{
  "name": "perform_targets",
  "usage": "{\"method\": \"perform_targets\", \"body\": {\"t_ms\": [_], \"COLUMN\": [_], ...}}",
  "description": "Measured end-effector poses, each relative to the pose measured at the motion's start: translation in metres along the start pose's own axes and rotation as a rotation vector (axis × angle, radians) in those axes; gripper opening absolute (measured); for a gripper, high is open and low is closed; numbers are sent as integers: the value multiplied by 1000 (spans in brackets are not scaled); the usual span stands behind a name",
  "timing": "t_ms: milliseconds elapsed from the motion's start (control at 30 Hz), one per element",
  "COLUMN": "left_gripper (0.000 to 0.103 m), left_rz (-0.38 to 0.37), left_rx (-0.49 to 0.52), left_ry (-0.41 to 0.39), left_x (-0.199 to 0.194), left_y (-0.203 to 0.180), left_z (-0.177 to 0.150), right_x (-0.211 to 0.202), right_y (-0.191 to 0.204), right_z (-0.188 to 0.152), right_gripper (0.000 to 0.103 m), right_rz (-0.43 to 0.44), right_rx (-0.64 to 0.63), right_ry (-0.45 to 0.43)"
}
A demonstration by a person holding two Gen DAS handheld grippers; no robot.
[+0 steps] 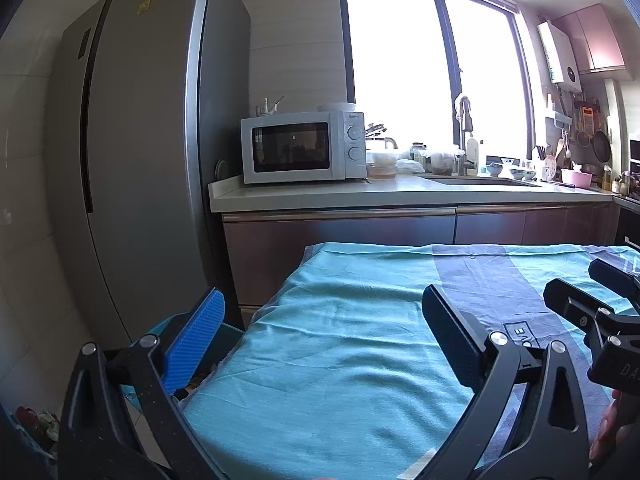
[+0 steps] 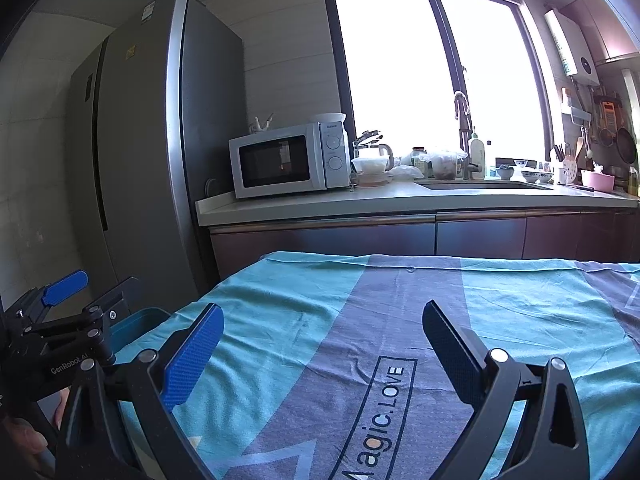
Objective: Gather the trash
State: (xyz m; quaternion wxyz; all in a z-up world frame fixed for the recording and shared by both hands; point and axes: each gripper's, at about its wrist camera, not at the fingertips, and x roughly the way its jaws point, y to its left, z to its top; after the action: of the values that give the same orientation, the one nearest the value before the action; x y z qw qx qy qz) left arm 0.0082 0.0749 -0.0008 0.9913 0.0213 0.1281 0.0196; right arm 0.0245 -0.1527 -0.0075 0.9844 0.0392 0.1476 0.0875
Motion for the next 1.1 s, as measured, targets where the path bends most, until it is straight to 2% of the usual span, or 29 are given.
{"method": "perform_targets", "body": {"t_ms": [1100], "left_gripper": [97], "left_rz": [-1], "left_rx": [3], "left_ry": [2], "left_x": [4], "left_y": [-3], "left_z": [-2], "right_x": [0], "right_y": [-2], "right_z": [1], "right_gripper": [96], "right_rz": [-9], "right_rx": [6], "right_ry": [3]}}
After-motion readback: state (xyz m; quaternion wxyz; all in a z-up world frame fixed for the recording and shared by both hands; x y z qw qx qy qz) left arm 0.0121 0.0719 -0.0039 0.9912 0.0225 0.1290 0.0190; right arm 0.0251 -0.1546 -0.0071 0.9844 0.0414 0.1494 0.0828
